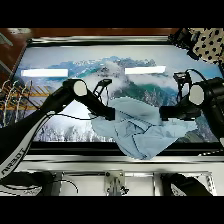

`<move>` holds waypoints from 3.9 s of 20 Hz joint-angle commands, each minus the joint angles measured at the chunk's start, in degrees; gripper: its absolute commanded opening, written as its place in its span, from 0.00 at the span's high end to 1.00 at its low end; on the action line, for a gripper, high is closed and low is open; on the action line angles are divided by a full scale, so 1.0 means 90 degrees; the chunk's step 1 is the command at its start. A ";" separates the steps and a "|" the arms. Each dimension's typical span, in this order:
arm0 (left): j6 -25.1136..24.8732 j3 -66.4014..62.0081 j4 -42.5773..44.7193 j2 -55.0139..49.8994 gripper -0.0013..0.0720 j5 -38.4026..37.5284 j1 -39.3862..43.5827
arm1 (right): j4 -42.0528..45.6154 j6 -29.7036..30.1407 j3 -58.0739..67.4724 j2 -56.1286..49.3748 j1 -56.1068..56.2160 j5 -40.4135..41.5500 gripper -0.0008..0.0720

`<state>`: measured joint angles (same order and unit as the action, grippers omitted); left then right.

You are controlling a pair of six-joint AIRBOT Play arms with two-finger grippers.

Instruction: Fold the shirts.

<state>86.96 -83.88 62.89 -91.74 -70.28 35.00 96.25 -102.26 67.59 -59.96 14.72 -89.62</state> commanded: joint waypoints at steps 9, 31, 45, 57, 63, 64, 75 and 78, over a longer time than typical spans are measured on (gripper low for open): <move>-0.0610 0.0002 -0.0007 -0.1059 0.04 0.0874 0.0976 | -0.0379 0.0085 -0.0039 -0.0391 -0.0002 -0.0185 0.05; -0.1110 -0.0151 0.0017 -0.0206 0.90 0.0352 0.0556 | -0.2810 0.0044 -0.1222 -0.3075 0.0282 0.1263 0.05; -0.0287 -0.3903 0.1583 0.1515 0.90 -0.0551 -0.1001 | -0.1664 0.2361 0.4461 -0.0578 0.0311 0.2118 0.89; 0.0546 -0.1467 0.1926 0.3424 0.90 -0.1263 -0.1664 | -0.3143 0.2217 0.3237 -0.0750 0.0585 -0.0799 0.89; 0.0537 0.1695 0.1358 0.3415 0.90 0.0138 -0.1579 | -0.3502 0.2667 -0.0143 -0.0818 0.0585 0.0760 0.89; 0.0537 0.2079 0.1190 0.3405 0.90 0.0520 -0.1530 | -0.3543 0.2669 -0.0461 -0.0896 0.0585 0.0957 0.89; 0.0299 0.2917 0.0624 0.2421 0.90 0.2429 -0.1447 | -0.2822 0.2691 0.0075 -0.1460 0.0971 0.0372 0.20; 0.0221 0.2917 0.0627 0.2353 0.90 0.2441 -0.1484 | -0.1625 0.2674 0.0374 -0.1450 0.2157 0.0597 0.20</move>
<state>89.80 -57.84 69.10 -69.43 -50.35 21.91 73.65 -79.02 68.29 -73.03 26.94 -83.66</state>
